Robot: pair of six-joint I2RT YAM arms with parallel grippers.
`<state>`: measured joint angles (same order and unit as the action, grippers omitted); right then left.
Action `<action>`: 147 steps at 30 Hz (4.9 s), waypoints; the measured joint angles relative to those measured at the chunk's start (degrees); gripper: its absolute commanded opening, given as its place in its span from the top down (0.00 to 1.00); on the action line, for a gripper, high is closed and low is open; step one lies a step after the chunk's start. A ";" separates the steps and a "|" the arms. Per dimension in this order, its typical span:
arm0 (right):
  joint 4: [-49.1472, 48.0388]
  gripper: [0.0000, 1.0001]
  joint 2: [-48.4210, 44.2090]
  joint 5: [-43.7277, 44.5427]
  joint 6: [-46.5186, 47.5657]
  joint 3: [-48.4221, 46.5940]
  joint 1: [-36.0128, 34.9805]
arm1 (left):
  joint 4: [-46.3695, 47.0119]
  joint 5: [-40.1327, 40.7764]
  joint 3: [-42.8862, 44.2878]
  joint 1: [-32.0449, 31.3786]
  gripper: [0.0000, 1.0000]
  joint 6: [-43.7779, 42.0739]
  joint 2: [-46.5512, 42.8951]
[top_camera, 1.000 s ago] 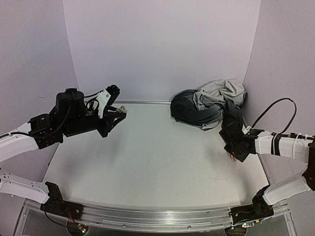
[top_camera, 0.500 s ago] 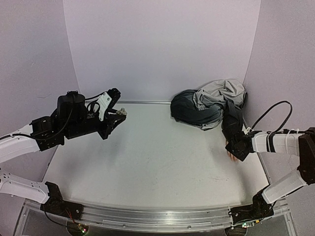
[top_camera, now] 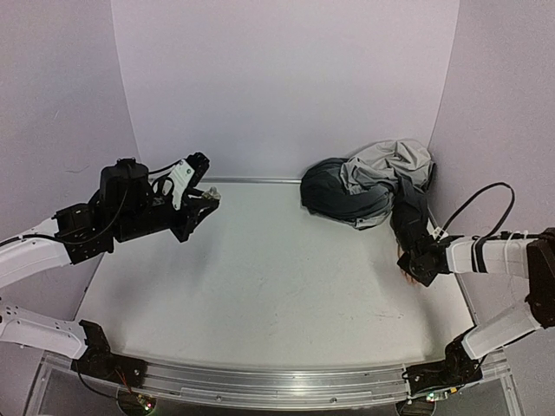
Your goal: Paint the nails
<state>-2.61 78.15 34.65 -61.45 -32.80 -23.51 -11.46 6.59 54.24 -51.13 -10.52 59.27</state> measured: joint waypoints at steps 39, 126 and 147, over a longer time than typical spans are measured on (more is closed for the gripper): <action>-2.14 1.00 1.29 0.35 -1.36 1.18 0.00 | 0.07 -1.01 -0.37 0.74 1.00 0.48 0.09; -0.11 1.00 2.84 0.48 -3.76 1.18 0.00 | 0.07 -1.97 -0.39 1.11 1.00 0.79 -0.20; 0.72 1.00 -1.33 -0.92 -1.81 2.62 0.00 | 0.20 -1.99 -0.76 1.11 1.00 1.49 -0.39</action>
<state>-1.89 76.82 33.74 -63.26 -30.17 -23.51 -11.27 4.60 53.47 -50.02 -9.04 58.87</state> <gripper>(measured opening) 0.144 0.212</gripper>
